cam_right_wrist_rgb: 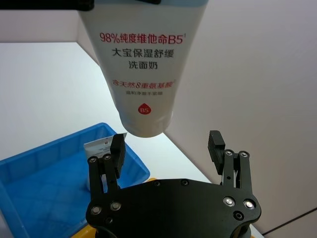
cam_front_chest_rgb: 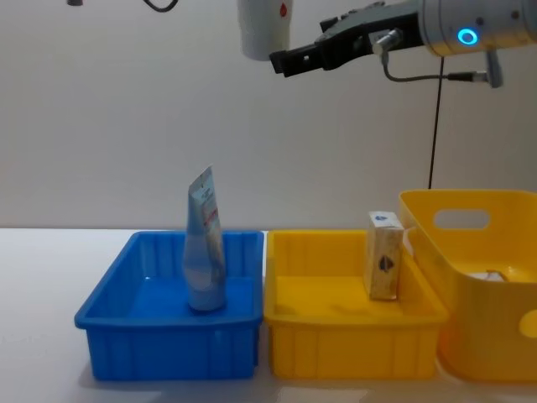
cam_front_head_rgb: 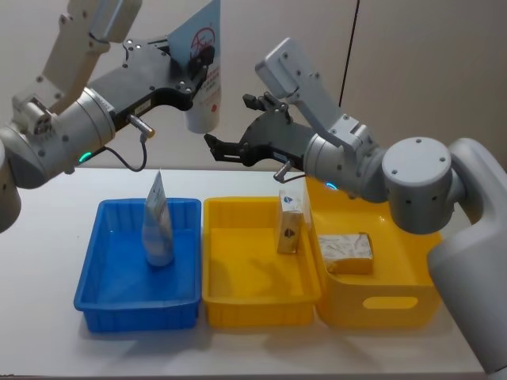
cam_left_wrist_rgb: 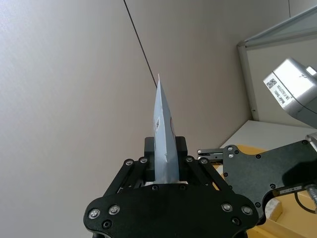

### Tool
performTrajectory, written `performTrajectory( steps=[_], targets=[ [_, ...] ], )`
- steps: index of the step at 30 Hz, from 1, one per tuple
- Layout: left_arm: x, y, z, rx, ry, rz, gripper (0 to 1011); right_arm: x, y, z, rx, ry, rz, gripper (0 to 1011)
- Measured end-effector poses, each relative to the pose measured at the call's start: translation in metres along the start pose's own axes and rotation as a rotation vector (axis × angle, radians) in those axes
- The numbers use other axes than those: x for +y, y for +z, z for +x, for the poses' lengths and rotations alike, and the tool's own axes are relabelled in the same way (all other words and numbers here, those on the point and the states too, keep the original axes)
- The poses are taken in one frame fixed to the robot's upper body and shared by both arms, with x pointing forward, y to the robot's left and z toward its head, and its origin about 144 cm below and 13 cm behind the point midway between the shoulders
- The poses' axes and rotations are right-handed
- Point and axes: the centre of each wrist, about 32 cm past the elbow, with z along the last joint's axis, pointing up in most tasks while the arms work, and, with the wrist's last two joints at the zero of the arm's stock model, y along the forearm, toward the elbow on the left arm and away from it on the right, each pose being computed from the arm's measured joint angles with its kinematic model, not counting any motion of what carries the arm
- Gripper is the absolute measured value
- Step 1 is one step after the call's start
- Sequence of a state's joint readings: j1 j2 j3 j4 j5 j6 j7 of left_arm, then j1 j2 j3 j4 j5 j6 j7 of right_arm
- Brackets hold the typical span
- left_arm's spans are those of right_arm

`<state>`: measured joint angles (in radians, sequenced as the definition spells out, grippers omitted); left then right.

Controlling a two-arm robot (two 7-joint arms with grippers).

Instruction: Bimanual collaborative sorting of washing and personal care products

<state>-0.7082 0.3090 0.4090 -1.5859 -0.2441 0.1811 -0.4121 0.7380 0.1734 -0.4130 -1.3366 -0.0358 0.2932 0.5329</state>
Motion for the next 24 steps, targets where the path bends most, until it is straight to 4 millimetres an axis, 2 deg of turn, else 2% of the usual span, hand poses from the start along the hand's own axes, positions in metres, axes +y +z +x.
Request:
performTrajectory(
  steps=[24],
  targets=[
    [0.001, -0.002, 0.0, 0.001, 0.005, 0.008, 217, 0.013, 0.016, 0.001, 0.007, 0.034, 0.033, 1004]
  ],
)
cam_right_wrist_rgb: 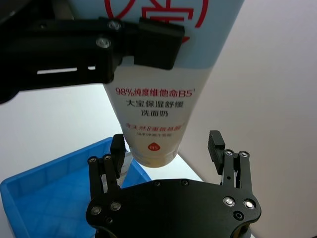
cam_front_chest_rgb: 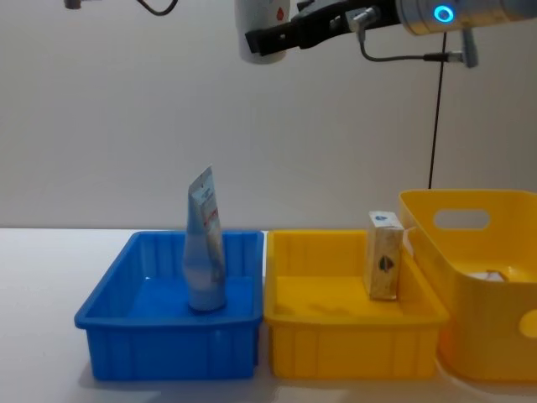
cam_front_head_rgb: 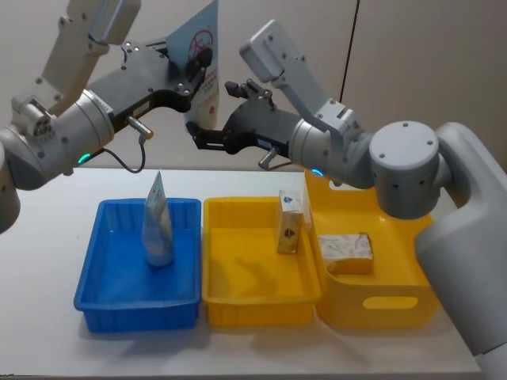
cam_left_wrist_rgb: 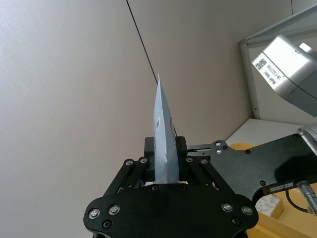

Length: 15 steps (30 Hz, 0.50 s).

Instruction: Bimanual collaborative sorting of washing and personal care products

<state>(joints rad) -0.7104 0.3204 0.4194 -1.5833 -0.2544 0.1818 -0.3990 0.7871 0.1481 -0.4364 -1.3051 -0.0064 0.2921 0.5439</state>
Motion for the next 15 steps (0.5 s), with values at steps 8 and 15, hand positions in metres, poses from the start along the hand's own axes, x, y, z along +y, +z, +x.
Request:
performTrajectory(
  steps=[8, 15],
  targets=[
    [0.001, 0.0, 0.0, 0.0, 0.003, 0.001, 217, 0.007, 0.004, -0.001, 0.001, 0.008, 0.004, 1004],
    [0.001, 0.0, 0.0, -0.001, 0.007, 0.001, 217, 0.012, 0.006, -0.002, 0.004, 0.011, 0.003, 1004]
  ],
)
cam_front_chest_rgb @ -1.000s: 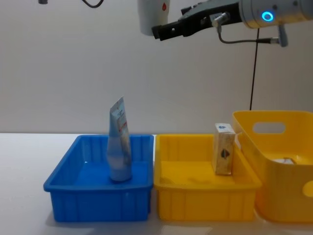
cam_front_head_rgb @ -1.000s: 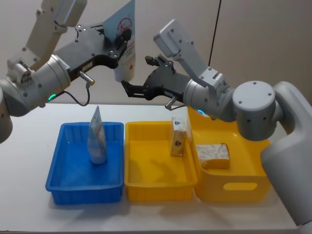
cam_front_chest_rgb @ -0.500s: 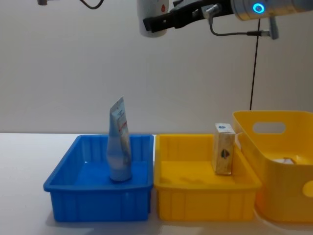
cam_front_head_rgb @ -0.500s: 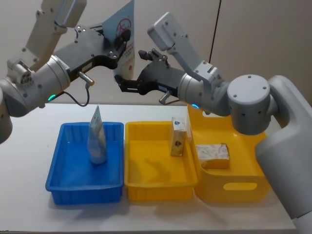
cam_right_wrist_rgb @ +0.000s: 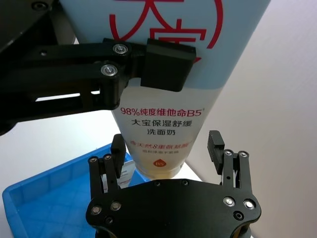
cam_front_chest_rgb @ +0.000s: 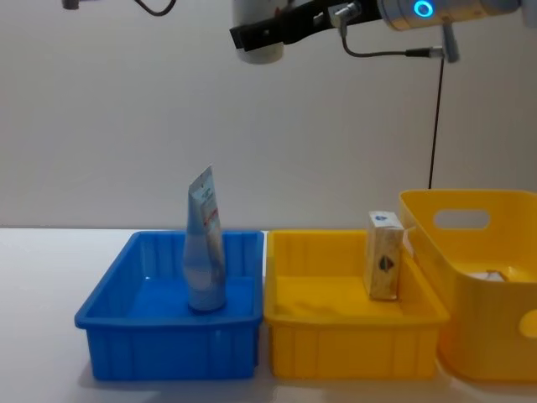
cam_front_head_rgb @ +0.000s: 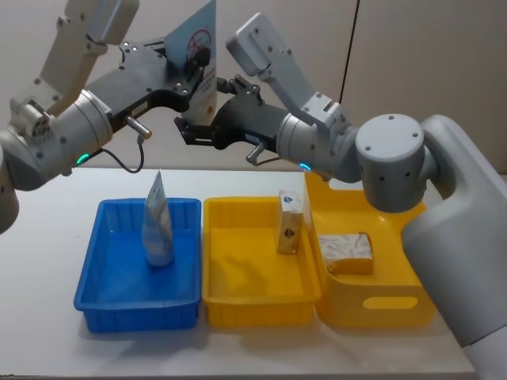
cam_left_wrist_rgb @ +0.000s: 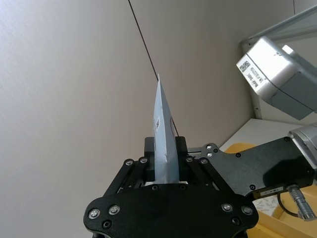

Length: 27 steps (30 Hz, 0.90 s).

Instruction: Bimanual collaborative sorting of washing and personal care products

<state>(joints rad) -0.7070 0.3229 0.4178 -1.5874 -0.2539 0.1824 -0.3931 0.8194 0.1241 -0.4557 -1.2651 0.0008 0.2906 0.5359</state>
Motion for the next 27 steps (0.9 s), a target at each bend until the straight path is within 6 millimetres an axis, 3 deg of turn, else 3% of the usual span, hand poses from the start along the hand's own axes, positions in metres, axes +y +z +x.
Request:
performTrajectory(
  steps=[8, 12, 16, 27],
  targets=[
    [0.0004, 0.0002, 0.0002, -0.001, 0.003, -0.001, 217, 0.0032, 0.0016, -0.0006, 0.001, 0.002, 0.0, 860],
    [0.0006, 0.0003, 0.0003, -0.001, 0.003, -0.001, 217, 0.004, 0.002, -0.0008, 0.002, 0.003, 0.0, 701],
    [0.0008, 0.0002, 0.0004, -0.002, 0.004, -0.001, 217, 0.0045, 0.0022, -0.0007, 0.002, 0.003, 0.0, 640],
    [0.0009, 0.0002, 0.0004, -0.003, 0.005, -0.001, 217, 0.0054, 0.0028, -0.0008, 0.002, 0.003, 0.0, 635]
  ],
)
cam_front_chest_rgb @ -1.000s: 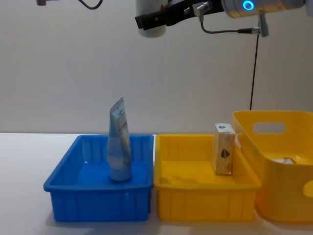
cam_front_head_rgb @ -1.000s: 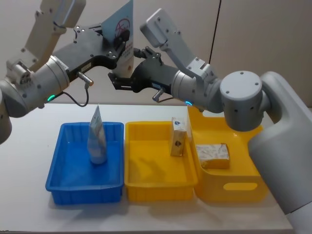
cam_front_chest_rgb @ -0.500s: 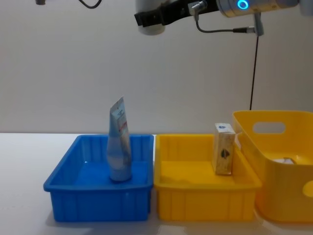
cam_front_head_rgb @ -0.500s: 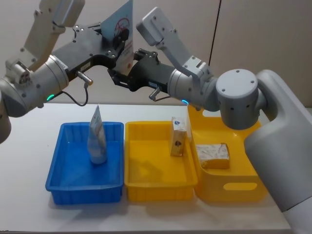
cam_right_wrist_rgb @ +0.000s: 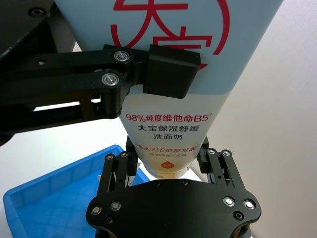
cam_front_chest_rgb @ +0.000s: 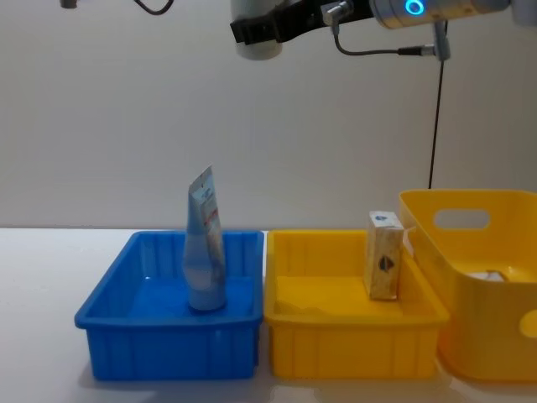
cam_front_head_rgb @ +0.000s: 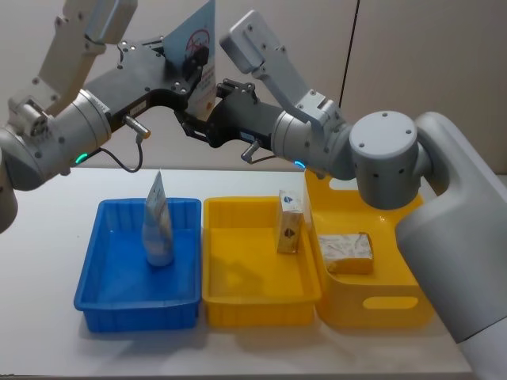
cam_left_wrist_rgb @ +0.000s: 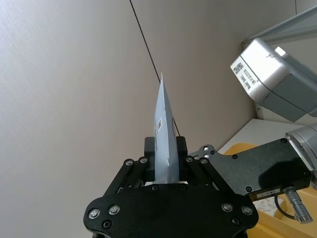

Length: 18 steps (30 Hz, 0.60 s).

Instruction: Bimanual collaborative sorting of washing and personal care products

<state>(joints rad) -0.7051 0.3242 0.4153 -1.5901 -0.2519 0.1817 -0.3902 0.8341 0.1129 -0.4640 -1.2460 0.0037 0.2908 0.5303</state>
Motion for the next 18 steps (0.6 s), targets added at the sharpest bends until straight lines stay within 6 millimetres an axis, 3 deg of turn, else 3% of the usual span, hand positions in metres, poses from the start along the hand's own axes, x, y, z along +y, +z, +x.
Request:
performTrajectory(
  steps=[14, 18],
  targets=[
    [0.0, 0.0, -0.0001, 0.0, 0.0, 0.0, 219, 0.0004, 0.0003, 0.0, 0.0, 0.0, 0.0, 635],
    [0.0, 0.0, -0.0001, 0.0, 0.0, 0.0, 305, 0.0005, 0.0003, 0.0001, 0.0, 0.0, 0.0, 635]
  ],
)
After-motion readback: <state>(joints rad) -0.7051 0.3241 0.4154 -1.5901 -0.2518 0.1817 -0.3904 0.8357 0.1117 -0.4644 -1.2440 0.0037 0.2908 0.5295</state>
